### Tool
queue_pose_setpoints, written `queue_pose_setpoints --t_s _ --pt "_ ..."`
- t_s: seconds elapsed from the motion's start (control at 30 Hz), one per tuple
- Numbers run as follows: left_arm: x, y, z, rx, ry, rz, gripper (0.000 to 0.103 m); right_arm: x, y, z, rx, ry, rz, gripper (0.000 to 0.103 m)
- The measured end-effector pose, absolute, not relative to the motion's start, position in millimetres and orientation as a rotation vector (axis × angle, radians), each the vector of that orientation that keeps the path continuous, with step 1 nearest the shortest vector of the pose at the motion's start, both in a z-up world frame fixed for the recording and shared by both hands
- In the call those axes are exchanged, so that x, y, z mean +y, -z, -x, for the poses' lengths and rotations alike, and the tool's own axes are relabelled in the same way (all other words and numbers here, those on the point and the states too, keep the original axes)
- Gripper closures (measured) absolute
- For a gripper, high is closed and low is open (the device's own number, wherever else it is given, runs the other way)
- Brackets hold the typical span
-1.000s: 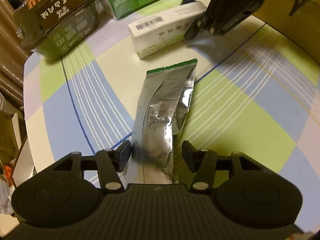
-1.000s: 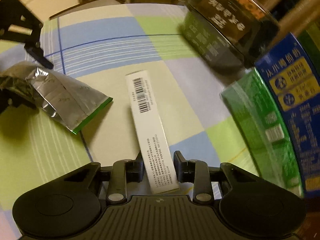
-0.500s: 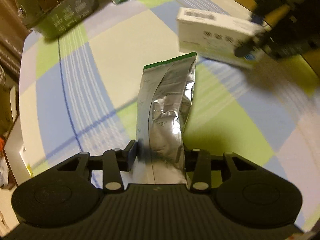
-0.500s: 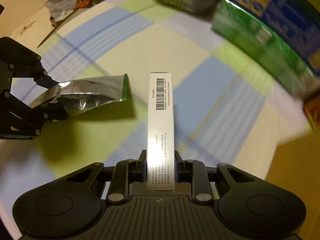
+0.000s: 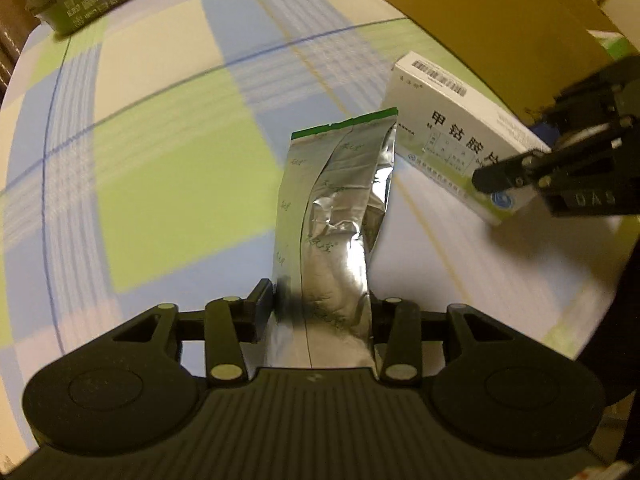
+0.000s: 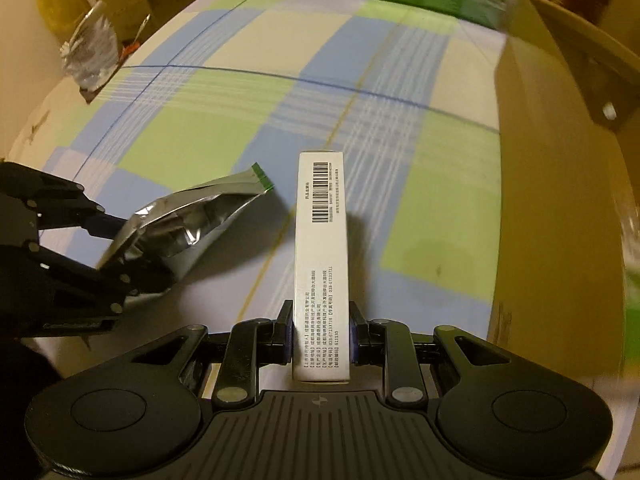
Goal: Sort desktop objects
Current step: 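Lift the foil packet and white box and carry them toward the cardboard box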
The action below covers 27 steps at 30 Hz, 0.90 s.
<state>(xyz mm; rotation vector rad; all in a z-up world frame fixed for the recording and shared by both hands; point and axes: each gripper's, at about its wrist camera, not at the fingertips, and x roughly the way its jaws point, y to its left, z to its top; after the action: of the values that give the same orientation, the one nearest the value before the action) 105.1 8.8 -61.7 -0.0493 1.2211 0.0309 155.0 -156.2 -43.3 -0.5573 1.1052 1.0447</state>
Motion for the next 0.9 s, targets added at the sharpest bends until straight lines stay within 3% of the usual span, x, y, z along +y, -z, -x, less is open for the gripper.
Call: queue_pose_setpoints --t_s 0.13,0.2,0.3,0.7,0.9 --pt "-9 58 -89 1.201 -0.026 0.095 0.051 -171 44 -149 1.116 -1.061 0.508 0.078" --pt "-11 55 -84 1.192 -0.025 0.113 0.048 -173 43 -149 1.098 -1.057 0.504 0.065" --pt "-8 49 -86 1.173 -0.024 0.142 0.044 -174 39 -147 1.064 -1.059 0.497 0.054" --pt "-5 55 -107 1.193 -0.035 0.146 0.044 -162 50 -144 1.024 -1.09 0.564 0.054" --pt "-7 63 -115 1.236 -0.022 0.106 0.049 -153 56 -148 1.043 -1.092 0.6 0.054"
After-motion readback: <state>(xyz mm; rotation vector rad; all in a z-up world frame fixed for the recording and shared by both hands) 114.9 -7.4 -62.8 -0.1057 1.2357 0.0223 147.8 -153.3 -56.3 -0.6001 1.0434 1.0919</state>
